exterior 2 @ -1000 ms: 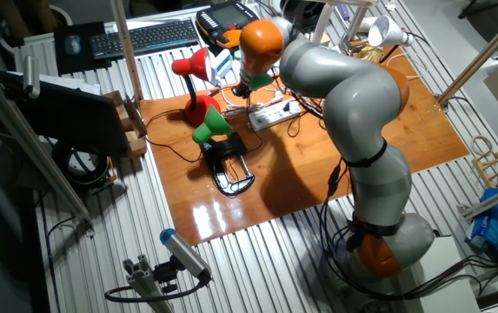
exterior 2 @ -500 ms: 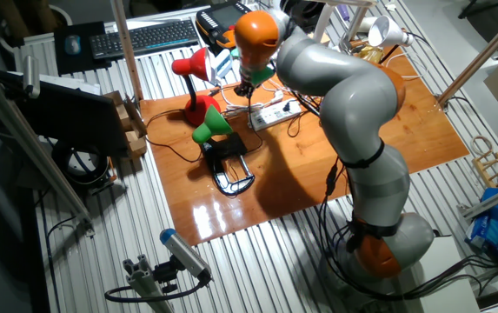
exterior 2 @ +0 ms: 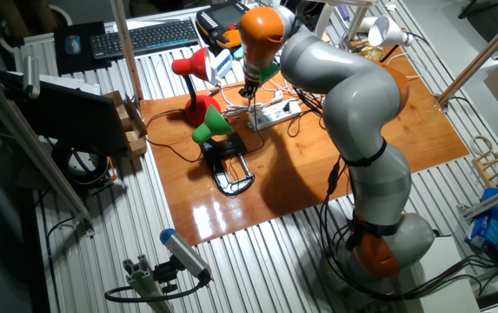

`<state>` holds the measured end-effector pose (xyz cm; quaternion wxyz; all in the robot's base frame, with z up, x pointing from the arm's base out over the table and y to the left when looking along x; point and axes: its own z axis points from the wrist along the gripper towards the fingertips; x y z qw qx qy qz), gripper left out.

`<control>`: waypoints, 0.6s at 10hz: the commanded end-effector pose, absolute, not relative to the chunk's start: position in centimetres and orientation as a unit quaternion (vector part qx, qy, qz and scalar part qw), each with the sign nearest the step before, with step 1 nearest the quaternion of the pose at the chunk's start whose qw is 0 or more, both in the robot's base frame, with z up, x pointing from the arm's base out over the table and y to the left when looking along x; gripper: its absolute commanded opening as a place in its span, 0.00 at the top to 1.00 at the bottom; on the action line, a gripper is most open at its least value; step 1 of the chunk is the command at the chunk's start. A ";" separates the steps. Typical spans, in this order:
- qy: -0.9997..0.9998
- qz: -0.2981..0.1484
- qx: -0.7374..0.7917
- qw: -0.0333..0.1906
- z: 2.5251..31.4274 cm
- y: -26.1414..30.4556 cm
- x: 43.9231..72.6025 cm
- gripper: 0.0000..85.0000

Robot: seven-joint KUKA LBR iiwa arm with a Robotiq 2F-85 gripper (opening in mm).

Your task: Plug in the power cord of the desk lamp, turn on the socket, and light up the desk lamp

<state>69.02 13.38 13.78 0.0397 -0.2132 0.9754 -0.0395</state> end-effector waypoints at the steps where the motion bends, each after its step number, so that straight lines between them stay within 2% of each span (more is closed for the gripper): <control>1: 0.987 -0.028 -0.151 0.035 13.7 13.3 69.0 1.00; 2: 0.994 -0.016 -0.102 0.033 13.6 13.2 69.0 1.00; 3: 0.997 -0.021 -0.061 0.031 13.6 13.1 68.9 1.00; 6: 0.999 -0.049 0.022 0.007 14.3 12.5 68.4 1.00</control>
